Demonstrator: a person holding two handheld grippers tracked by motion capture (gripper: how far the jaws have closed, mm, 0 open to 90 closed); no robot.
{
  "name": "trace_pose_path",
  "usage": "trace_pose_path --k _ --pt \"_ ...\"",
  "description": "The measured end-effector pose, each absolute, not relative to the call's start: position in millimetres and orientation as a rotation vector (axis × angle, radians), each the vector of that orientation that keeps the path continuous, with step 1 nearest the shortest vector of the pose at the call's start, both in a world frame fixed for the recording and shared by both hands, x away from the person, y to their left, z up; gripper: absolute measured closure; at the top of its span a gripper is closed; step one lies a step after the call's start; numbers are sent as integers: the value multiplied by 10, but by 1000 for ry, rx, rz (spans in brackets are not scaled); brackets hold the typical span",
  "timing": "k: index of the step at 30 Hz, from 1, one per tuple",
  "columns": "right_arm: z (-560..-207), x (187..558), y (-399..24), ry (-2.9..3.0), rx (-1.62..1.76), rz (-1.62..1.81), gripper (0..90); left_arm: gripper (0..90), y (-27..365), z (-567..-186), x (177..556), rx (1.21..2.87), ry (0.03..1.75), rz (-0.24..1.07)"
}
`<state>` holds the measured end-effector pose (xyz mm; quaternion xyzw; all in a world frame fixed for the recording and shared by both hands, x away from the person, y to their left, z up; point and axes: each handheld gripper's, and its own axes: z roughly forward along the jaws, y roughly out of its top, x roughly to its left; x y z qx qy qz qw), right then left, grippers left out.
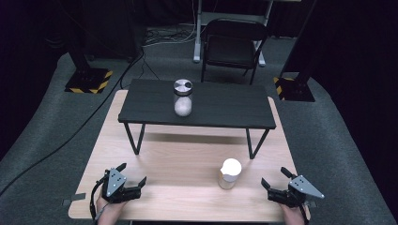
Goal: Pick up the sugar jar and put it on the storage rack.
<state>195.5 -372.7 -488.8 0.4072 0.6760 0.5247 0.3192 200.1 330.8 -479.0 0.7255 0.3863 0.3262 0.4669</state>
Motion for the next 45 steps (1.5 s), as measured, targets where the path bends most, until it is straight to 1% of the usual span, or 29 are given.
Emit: trace_pose_path --k 10,45 --pt "-4888 1959 -3732 1777 1075 1385 29 75 3327 -4779 2018 1775 964 779" --pt "-4882 1961 -3717 1785 1068 1378 30 76 3312 -4768 2023 1778 974 774"
